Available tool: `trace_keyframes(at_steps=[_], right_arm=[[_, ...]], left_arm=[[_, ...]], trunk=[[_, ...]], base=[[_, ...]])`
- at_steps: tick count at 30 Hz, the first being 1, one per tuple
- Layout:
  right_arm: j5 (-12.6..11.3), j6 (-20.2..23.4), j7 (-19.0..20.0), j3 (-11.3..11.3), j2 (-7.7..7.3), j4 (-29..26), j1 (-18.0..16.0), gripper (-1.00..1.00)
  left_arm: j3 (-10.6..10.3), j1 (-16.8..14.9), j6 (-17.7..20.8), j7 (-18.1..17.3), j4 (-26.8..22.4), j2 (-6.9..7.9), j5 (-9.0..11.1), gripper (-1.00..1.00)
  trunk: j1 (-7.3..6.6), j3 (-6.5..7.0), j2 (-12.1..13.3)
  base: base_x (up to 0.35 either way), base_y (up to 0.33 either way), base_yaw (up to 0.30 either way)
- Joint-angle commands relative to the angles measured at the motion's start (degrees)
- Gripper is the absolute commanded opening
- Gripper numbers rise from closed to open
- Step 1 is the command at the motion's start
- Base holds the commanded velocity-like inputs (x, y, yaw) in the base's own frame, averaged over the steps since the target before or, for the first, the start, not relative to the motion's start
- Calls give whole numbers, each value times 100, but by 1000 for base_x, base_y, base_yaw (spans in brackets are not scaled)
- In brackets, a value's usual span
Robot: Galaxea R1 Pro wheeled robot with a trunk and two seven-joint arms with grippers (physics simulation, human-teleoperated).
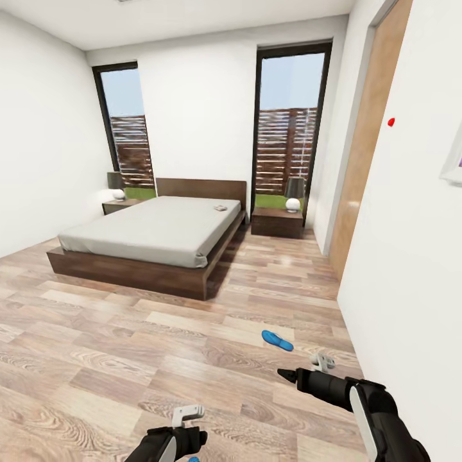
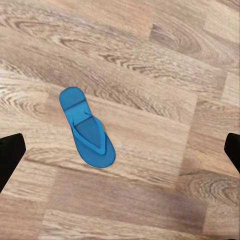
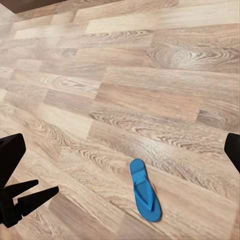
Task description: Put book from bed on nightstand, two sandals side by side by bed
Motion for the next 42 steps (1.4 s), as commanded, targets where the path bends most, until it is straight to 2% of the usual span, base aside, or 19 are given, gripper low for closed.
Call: trace_keyframes(at_steps=[1, 42], right_arm=[[8, 47, 19, -19, 6, -3, -5, 100], [27, 46, -13, -19, 6, 16, -5, 100]], left_arm=[[34, -1, 38, -1, -12, -6, 25, 100], [34, -1, 42, -1, -10, -6, 25, 100]], trunk=[[22, -25, -45], [922, -761, -1689]], base=[[0, 0, 0], [0, 0, 0]])
